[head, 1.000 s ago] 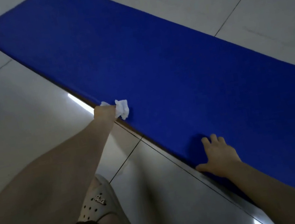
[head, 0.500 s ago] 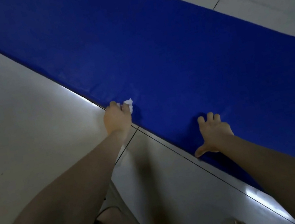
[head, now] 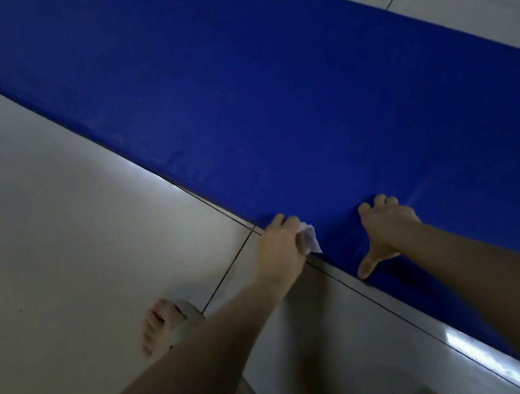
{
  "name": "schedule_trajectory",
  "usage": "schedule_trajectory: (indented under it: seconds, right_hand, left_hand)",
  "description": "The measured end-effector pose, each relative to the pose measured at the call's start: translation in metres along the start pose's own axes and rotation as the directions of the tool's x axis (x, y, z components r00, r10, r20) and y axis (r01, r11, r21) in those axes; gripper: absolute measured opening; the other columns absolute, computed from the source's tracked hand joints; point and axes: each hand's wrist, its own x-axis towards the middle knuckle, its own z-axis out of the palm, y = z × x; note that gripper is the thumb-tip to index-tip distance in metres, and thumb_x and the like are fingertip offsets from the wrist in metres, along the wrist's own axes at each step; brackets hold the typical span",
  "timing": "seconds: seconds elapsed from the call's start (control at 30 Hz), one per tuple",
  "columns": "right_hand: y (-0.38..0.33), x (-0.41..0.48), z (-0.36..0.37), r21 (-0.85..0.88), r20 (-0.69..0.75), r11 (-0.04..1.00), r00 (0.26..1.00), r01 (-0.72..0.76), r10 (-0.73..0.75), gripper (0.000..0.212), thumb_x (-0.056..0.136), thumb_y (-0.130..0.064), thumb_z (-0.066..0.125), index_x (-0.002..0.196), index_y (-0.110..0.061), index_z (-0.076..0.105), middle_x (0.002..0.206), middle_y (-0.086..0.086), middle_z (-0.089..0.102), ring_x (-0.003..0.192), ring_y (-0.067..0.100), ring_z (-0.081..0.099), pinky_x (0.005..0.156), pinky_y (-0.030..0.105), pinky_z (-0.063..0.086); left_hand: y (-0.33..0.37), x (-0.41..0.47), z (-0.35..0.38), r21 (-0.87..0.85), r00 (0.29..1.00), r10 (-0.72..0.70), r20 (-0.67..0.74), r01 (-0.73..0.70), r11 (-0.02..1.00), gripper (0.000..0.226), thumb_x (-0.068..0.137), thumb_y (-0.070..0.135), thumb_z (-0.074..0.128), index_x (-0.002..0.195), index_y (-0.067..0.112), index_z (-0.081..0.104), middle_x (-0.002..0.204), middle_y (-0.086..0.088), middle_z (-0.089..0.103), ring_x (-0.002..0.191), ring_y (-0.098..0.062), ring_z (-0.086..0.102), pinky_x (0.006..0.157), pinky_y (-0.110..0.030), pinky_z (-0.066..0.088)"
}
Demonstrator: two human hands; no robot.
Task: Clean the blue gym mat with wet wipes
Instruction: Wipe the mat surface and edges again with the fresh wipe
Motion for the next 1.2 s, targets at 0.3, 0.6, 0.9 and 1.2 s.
schedule_trajectory:
  seconds: [0.3,0.6,0.9,1.2]
  right_hand:
    - [0.002,0.001,0.000,0.009,0.009,1.000,1.000,0.016,-0.016,0.134,0.036,-0.084,0.081,0.137,-0.013,0.029,0.130,0.013,0.033,0.119,0.030,0.039,0.086,0.042,0.055]
    - [0.004,0.002,0.000,0.012,0.001,0.999,0.999,0.037,-0.038,0.138,0.034,-0.088,0.078,0.140,-0.013,0.028,0.131,0.012,0.033,0.118,0.029,0.040,0.088,0.042,0.056]
    - [0.006,0.003,0.001,0.017,0.001,0.998,0.998,0.056,-0.056,0.142,0.033,-0.088,0.078,0.143,-0.014,0.027,0.133,0.012,0.034,0.119,0.029,0.041,0.087,0.041,0.053]
    - [0.003,0.001,-0.006,0.016,0.029,0.999,0.999,0.042,-0.043,0.137,0.037,-0.084,0.081,0.141,-0.013,0.029,0.132,0.012,0.034,0.119,0.029,0.042,0.090,0.043,0.056]
  left_hand:
    - [-0.075,0.063,-0.063,-0.075,0.823,-0.453,-0.343,0.457,0.886,0.017,0.100,0.023,0.058,0.112,0.012,0.063,0.112,-0.008,0.060,0.095,-0.025,0.063,0.082,-0.039,0.055]
    - [0.001,-0.009,0.006,-0.044,0.996,-0.049,-0.071,0.045,0.998,0.018,0.097,0.040,0.056,0.107,0.025,0.057,0.104,0.008,0.057,0.091,-0.006,0.056,0.080,-0.023,0.051]
    - [-0.090,0.087,-0.081,0.177,0.878,-0.323,-0.353,0.401,0.899,0.017,0.095,0.016,0.059,0.109,0.008,0.059,0.110,-0.014,0.063,0.100,-0.033,0.061,0.081,-0.042,0.051]
    - [-0.009,0.026,-0.012,-0.010,0.948,-0.241,-0.206,0.245,0.970,0.028,0.100,0.034,0.041,0.109,0.017,0.061,0.101,0.000,0.061,0.094,-0.015,0.059,0.084,-0.037,0.056]
